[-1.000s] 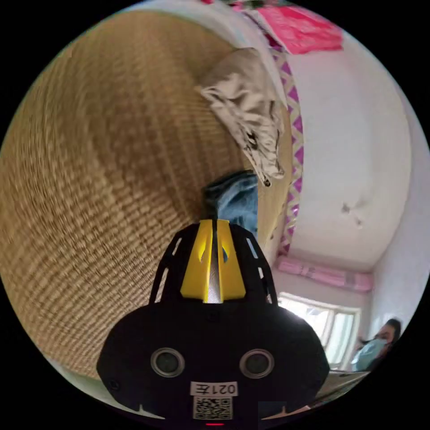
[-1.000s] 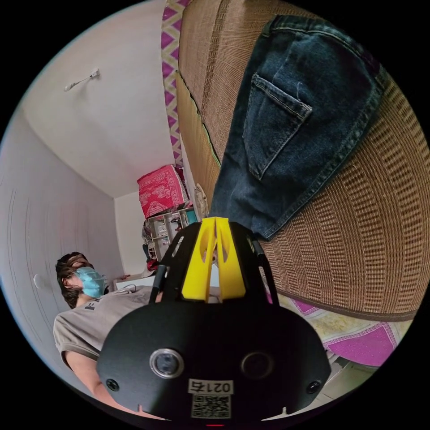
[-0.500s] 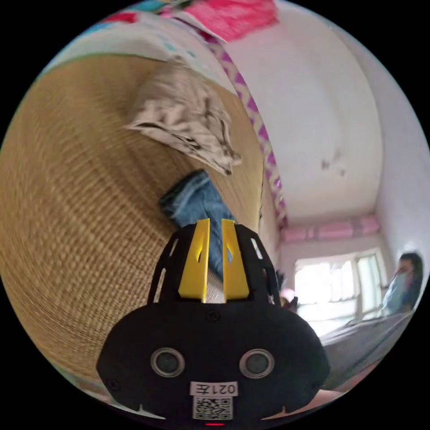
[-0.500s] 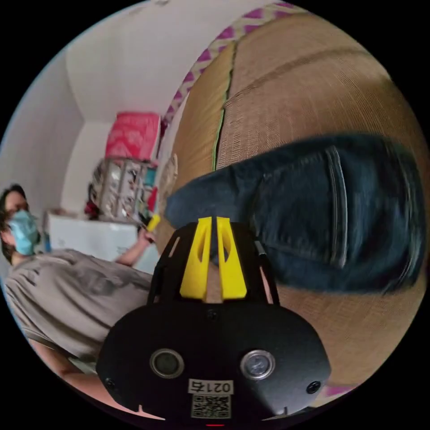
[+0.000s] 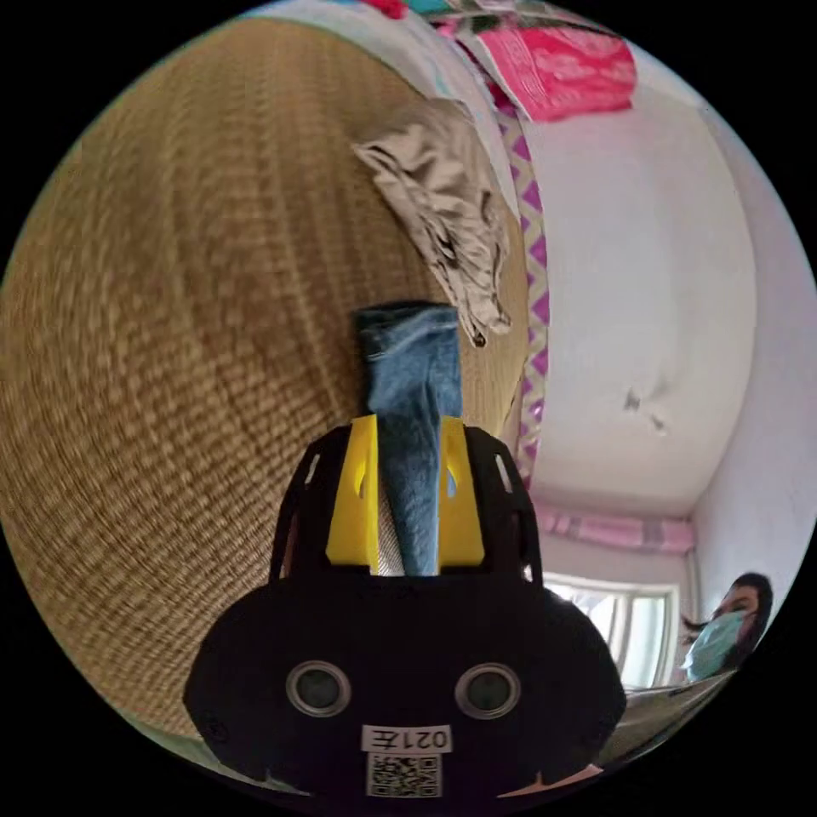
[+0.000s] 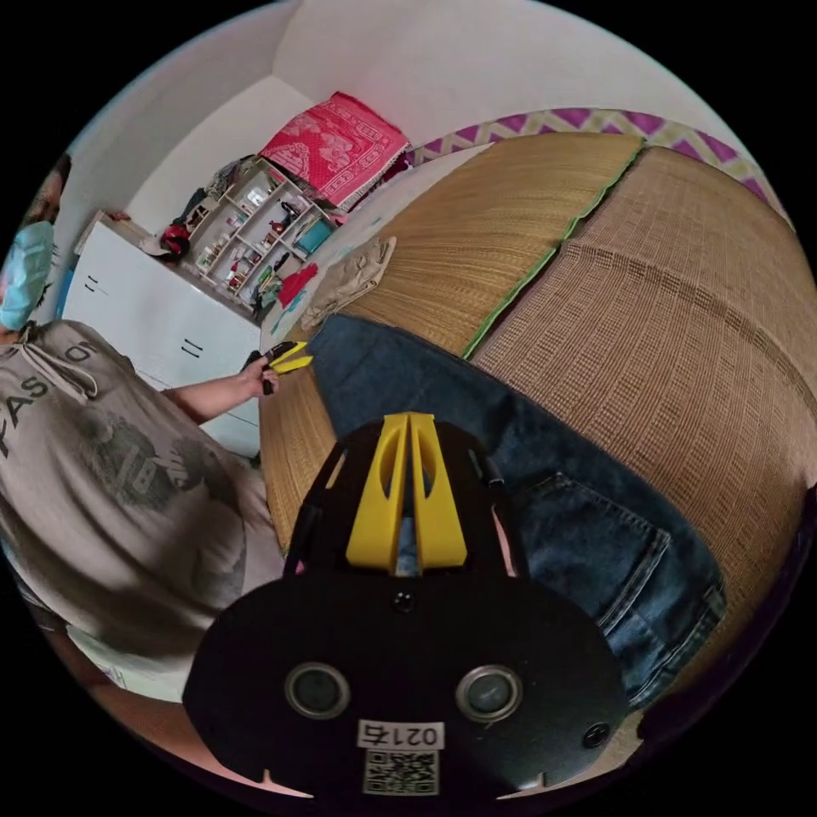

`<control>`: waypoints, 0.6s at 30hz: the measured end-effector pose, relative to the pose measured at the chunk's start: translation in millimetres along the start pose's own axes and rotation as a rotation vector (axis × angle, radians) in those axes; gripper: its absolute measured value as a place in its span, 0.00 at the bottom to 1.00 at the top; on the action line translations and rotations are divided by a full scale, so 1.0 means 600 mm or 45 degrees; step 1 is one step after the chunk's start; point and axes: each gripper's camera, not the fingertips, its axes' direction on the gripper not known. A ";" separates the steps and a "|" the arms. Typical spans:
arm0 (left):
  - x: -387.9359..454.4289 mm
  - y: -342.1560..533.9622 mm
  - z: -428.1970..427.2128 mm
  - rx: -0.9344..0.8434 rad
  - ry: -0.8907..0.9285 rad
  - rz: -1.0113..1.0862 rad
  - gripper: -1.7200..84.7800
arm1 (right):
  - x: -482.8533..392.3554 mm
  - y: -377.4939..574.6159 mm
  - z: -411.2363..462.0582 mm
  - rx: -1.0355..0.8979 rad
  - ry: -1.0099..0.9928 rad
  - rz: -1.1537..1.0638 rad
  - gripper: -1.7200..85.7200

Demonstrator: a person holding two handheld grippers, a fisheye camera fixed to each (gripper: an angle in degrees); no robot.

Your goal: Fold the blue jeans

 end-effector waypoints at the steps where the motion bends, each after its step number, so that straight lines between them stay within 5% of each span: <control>1: 0.000 0.010 -0.001 0.055 0.011 -0.016 0.11 | -0.005 0.009 0.000 -0.010 0.006 0.004 0.01; 9: 0.088 0.028 -0.009 0.123 -0.099 0.051 0.13 | -0.043 0.128 -0.036 0.006 0.020 0.131 0.01; 18: 0.201 -0.031 0.087 0.079 0.122 0.107 0.12 | -0.068 0.218 -0.057 0.034 0.010 0.205 0.01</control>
